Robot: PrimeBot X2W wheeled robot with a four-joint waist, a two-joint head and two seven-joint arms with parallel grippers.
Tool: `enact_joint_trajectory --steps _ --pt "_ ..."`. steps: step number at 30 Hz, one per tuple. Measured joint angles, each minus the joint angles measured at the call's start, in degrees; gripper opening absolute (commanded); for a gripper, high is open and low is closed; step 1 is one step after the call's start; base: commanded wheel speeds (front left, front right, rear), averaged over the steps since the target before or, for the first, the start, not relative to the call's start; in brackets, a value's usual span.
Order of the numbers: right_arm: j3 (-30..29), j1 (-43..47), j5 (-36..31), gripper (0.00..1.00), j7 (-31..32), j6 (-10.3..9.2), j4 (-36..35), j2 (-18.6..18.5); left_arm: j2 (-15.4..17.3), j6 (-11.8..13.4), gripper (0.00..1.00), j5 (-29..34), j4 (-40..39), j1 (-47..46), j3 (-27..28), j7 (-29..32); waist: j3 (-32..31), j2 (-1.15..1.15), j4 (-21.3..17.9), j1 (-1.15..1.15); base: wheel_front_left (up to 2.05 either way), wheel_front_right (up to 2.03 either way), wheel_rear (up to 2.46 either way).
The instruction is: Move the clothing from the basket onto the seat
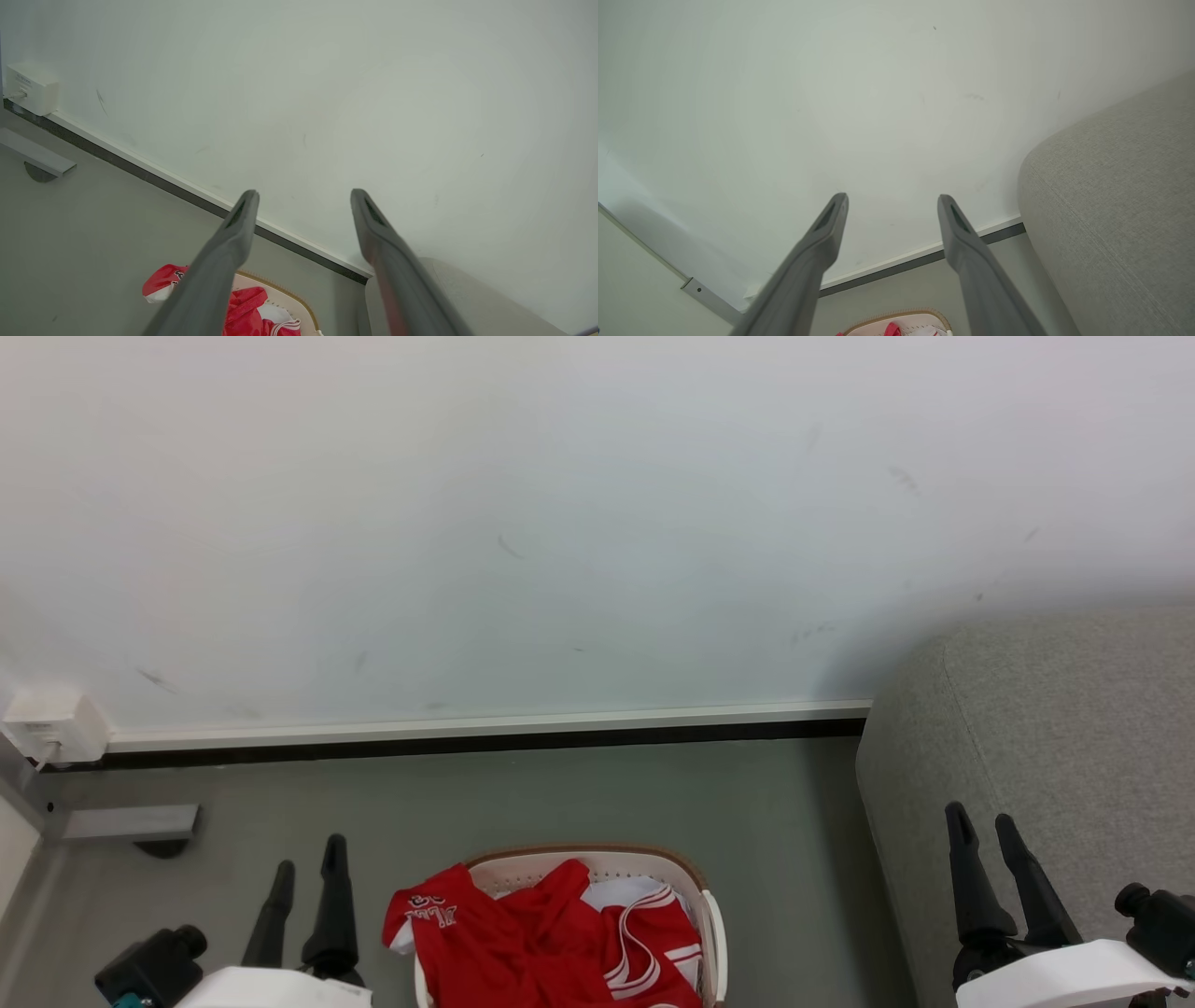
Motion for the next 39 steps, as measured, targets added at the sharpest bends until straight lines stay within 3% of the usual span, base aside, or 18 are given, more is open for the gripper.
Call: enact_joint_trajectory --steps 39 --pt "2.58 -0.82 -18.97 1.0 -5.58 0.0 -0.34 -0.07 0.19 1.7 1.0 21.56 -1.18 0.87 -0.82 -5.49 -0.87 0.0 -0.42 0.0 0.0 0.0 0.0"
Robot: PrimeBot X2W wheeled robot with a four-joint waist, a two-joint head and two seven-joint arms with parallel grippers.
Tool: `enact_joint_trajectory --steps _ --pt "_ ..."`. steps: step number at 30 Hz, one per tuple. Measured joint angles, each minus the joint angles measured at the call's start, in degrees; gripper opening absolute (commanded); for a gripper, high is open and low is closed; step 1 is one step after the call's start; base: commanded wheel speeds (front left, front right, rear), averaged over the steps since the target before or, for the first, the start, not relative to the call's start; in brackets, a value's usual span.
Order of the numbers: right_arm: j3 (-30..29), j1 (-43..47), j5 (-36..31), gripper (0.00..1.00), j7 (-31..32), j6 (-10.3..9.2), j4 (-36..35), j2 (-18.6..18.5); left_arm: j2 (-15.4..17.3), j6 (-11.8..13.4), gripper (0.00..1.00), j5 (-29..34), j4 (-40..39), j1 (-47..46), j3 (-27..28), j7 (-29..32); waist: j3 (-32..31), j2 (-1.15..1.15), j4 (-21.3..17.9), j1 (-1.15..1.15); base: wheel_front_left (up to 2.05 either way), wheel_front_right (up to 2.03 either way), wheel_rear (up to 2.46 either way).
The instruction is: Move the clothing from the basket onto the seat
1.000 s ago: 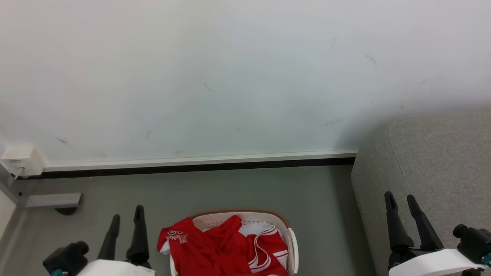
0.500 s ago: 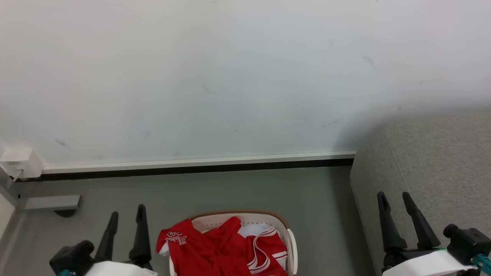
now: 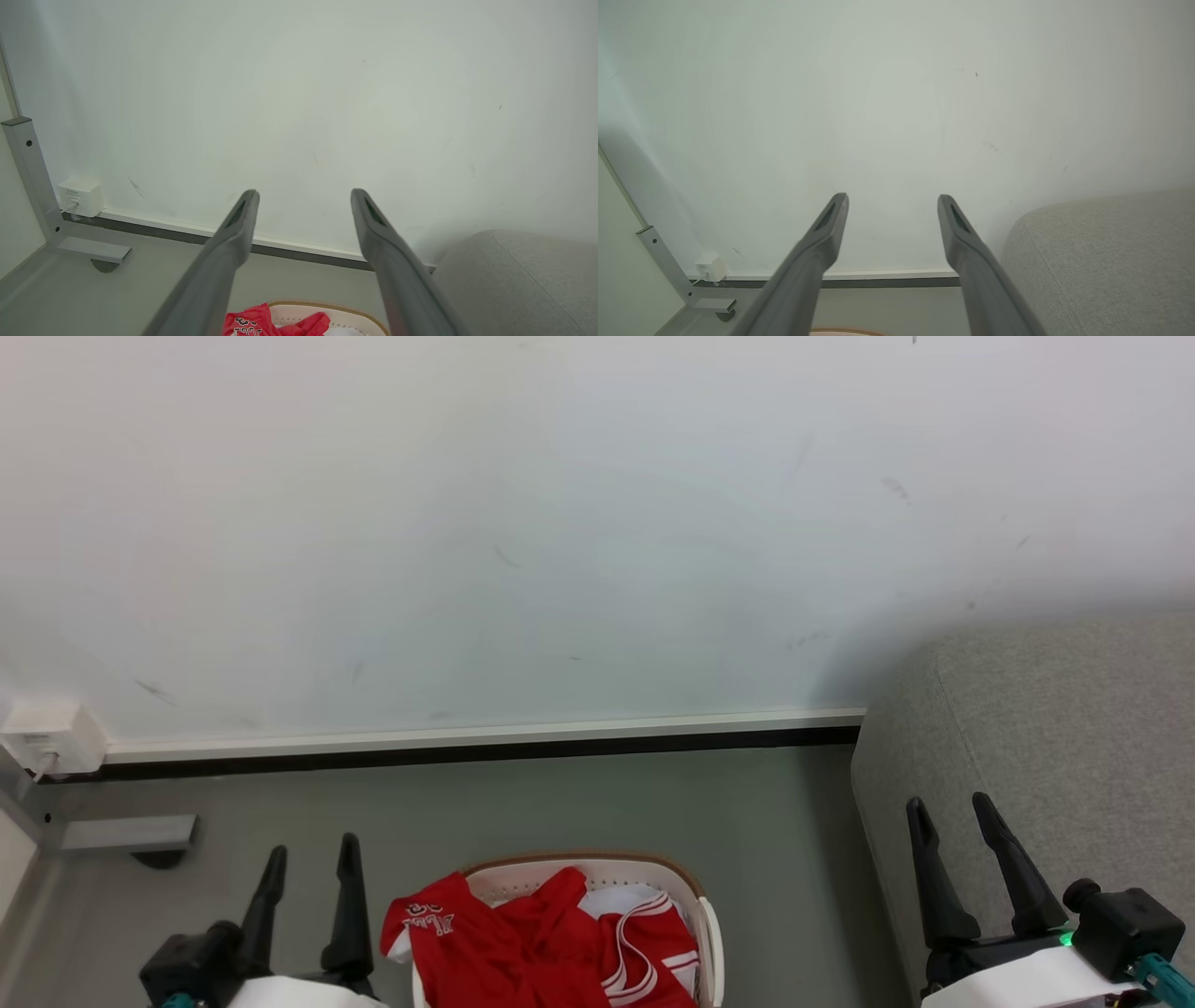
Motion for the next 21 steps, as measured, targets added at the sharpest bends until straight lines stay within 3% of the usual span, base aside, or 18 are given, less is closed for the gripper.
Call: enact_joint_trajectory --steps 21 --pt "0.82 -0.26 -7.71 1.0 -2.32 0.0 0.33 -0.01 0.11 0.81 1.0 8.29 -0.86 0.11 -0.91 -2.36 -0.56 0.0 0.11 0.0 0.0 0.0 0.0"
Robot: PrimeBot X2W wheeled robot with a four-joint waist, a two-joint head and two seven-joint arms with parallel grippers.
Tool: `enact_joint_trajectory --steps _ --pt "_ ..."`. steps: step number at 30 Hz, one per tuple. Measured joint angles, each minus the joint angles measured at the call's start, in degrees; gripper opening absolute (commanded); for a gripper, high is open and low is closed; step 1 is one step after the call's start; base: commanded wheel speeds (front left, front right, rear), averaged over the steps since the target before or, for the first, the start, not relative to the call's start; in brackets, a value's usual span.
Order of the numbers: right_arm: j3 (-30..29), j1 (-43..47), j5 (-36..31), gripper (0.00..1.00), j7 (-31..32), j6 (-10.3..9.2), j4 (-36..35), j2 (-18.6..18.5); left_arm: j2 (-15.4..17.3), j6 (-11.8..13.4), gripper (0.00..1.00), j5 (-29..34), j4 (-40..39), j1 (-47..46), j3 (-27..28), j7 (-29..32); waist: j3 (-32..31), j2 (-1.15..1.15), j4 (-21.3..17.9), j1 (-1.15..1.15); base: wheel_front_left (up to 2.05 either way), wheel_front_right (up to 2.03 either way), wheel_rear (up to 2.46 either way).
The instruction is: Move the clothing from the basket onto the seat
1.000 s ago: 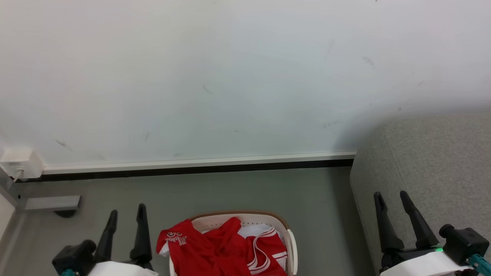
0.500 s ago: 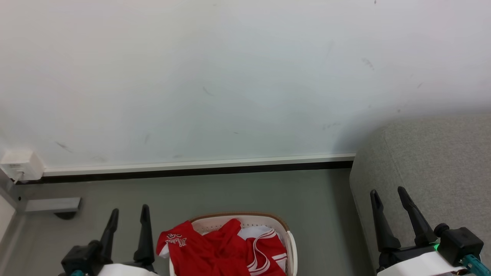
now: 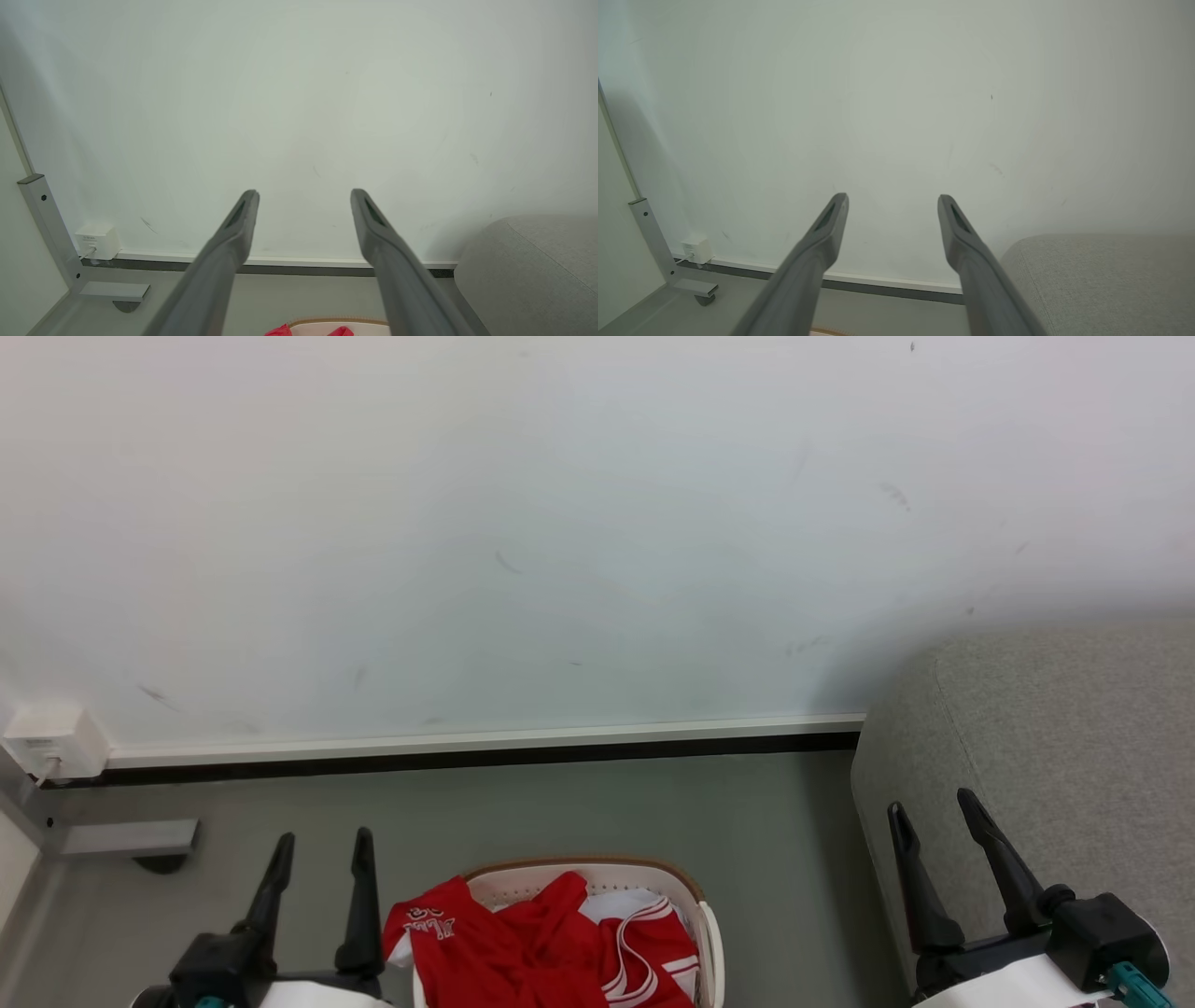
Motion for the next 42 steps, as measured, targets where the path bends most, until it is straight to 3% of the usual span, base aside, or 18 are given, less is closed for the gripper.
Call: enact_joint_trajectory --steps 26,42 --pt "-0.29 -0.21 -1.21 1.0 -0.49 0.0 -0.03 -0.15 0.03 0.26 1.0 1.96 -0.62 0.44 0.18 -0.56 0.18 0.0 -0.76 0.0 0.0 0.0 0.0" --pt "-0.56 -2.86 1.04 1.0 -0.51 0.0 -4.66 -0.63 0.04 -0.96 1.0 0.53 -0.99 -1.71 0.92 -0.57 5.74 0.0 -4.05 0.0 0.0 0.0 0.0"
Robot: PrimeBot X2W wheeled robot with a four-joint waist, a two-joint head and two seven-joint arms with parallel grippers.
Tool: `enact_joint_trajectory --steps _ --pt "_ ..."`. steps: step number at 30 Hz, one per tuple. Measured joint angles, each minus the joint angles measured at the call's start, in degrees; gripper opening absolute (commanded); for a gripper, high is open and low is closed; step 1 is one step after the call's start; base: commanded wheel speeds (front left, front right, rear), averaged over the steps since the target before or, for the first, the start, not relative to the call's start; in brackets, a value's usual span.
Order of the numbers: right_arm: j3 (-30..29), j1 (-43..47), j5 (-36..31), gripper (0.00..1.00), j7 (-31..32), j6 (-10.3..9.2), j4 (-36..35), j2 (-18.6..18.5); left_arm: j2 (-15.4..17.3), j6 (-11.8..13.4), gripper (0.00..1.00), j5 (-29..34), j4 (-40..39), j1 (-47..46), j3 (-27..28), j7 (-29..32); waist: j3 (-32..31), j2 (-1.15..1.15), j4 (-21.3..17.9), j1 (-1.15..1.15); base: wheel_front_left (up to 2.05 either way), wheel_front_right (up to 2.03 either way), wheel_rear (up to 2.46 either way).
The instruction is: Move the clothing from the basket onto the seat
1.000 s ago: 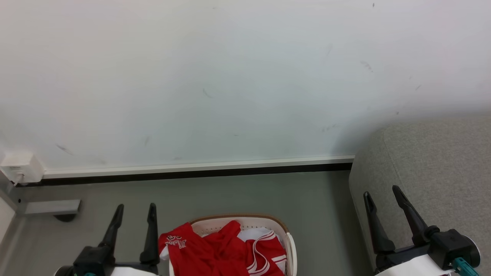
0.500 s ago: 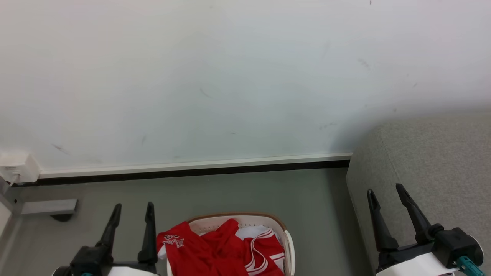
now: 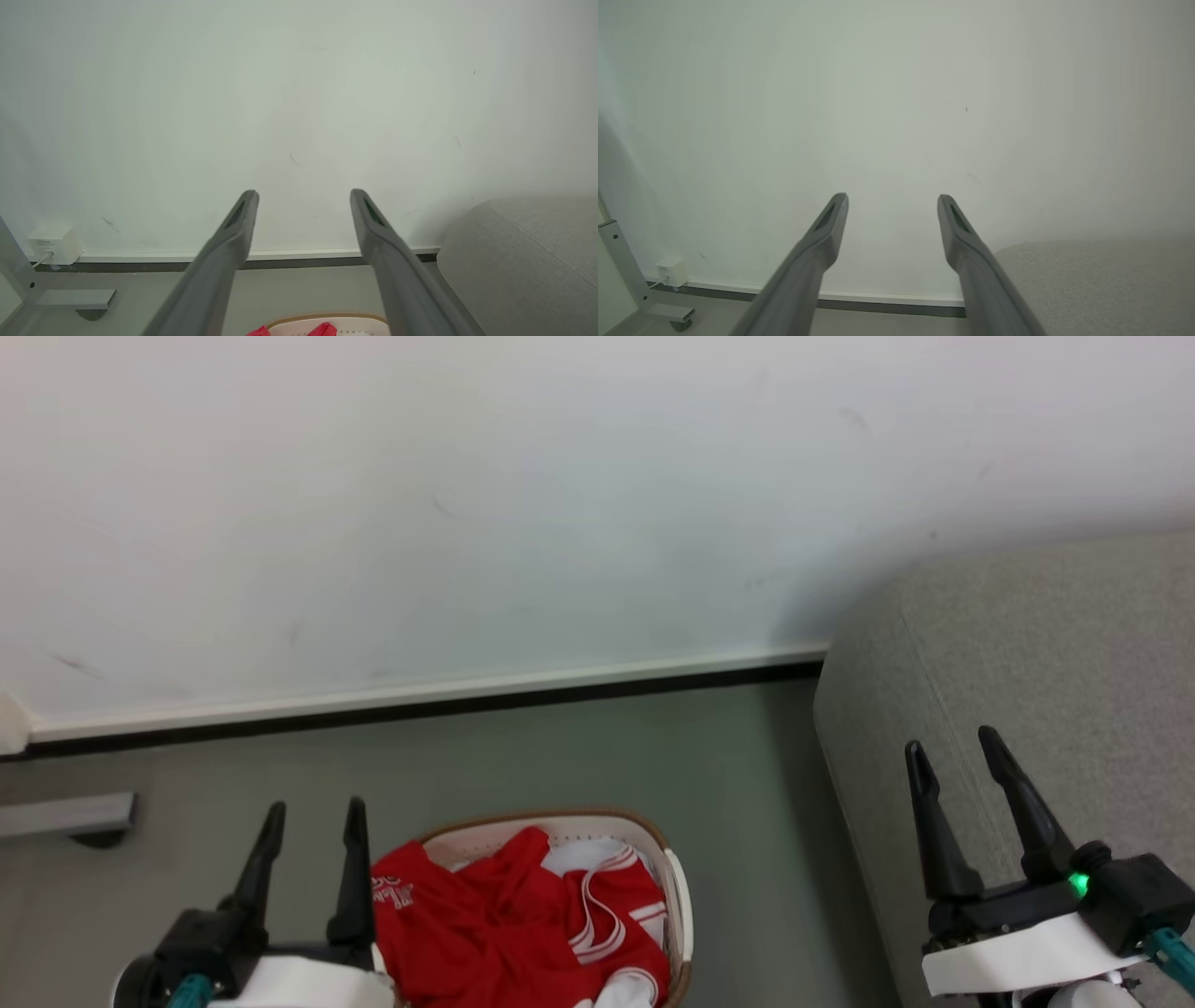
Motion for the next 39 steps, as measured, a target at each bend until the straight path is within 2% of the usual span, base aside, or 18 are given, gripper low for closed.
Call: enact_joint_trajectory --steps 10,18,22,23,25,29,35,39 --pt "-3.12 -4.62 -0.48 1.0 -0.11 0.0 -5.22 0.48 0.0 -2.8 1.0 0.68 2.56 -8.81 0.44 0.0 9.83 0.0 -1.64 0.0 0.0 0.0 0.0" --pt "-5.11 -8.53 -1.82 1.0 -0.11 0.0 -8.89 0.91 0.96 -4.75 1.0 1.63 12.19 -15.72 0.01 0.01 17.23 0.0 -3.46 0.01 0.0 0.0 0.0" --pt "-5.95 -11.17 -2.32 1.0 -0.11 0.0 -12.03 1.75 3.16 -5.93 1.0 1.42 23.86 -21.79 -2.91 0.0 22.48 0.0 -5.24 0.01 0.0 0.0 0.0" --pt "-5.95 -11.17 -2.32 1.0 -0.11 0.0 -12.03 1.75 3.16 -5.93 1.0 1.42 23.86 -21.79 -2.91 0.0 22.48 0.0 -5.24 0.01 0.0 0.0 0.0" --pt "-6.13 -12.24 -2.33 1.0 -0.11 0.0 -13.47 2.16 4.64 -6.03 1.0 0.69 31.21 -25.59 -4.61 1.09 25.25 0.0 -6.67 0.01 0.0 0.0 0.0" --pt "-5.86 -12.95 -2.33 1.0 -0.12 0.0 -14.33 2.47 5.76 -6.27 1.0 -0.75 37.12 -29.75 -6.71 3.64 27.81 0.0 -8.32 0.01 0.0 0.0 0.0" --pt "-5.97 -13.78 -1.58 1.0 -0.11 0.0 -15.34 2.86 8.12 -6.42 1.0 -4.55 47.03 -36.11 -15.51 10.28 32.43 0.0 -11.76 0.01 0.0 0.0 0.0" --pt "-6.22 -13.8 0.9 1.0 -0.11 0.0 -16.18 2.89 10.58 -6.42 1.0 -7.95 51.08 -40.02 -18.69 13.13 35.15 0.0 -14.0 0.01 0.0 0.0 0.0"
